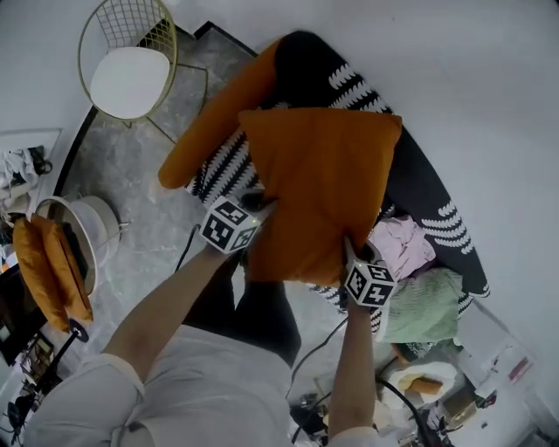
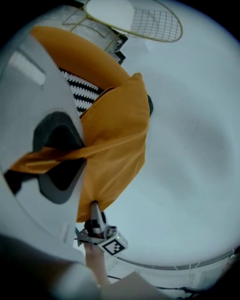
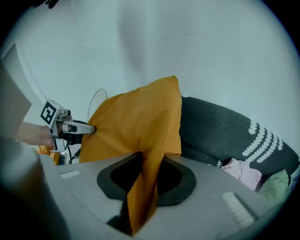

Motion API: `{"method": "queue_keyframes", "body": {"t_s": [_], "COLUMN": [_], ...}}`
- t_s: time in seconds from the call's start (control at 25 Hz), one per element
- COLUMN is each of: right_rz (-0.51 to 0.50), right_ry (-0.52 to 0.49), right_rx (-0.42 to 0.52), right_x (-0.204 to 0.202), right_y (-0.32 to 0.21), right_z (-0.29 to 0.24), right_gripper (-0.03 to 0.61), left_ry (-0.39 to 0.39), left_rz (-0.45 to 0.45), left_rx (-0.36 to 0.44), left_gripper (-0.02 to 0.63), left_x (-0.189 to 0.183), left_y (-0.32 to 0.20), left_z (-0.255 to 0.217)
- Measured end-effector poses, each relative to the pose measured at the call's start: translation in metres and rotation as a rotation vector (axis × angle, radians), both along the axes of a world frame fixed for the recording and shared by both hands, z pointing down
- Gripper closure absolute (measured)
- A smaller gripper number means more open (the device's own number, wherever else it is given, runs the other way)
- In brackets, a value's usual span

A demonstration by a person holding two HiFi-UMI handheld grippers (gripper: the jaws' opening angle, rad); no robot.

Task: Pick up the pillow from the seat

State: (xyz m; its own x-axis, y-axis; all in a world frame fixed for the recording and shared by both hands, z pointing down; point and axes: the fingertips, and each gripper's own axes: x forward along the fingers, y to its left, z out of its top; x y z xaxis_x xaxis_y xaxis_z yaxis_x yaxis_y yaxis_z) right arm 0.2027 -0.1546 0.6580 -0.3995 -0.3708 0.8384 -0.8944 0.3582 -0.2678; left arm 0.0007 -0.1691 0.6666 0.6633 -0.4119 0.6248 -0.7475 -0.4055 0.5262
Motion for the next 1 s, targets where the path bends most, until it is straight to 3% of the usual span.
{"method": "queue_keyframes", "body": {"t_s": [0.4, 1.0], "right_rz": [0.13, 0.305], "right_ry": [-0.054, -0.102], "right_rx": [0.084, 0.244], "right_x": [-0.013, -0.006], "right_y": [0.029, 0.079], "right_z": [-0.114, -0.23], "right_gripper": [0.486, 0.494], "left_ry": [0.001, 0.033], "left_rz": [0.123, 0.268], "left_rx": [0.114, 0.281], "left_gripper": [0.568, 0.571], "left_x": [-0.011, 0.008], "left_y": [0.002, 0.01], "left_z": [-0.128, -0.259]}}
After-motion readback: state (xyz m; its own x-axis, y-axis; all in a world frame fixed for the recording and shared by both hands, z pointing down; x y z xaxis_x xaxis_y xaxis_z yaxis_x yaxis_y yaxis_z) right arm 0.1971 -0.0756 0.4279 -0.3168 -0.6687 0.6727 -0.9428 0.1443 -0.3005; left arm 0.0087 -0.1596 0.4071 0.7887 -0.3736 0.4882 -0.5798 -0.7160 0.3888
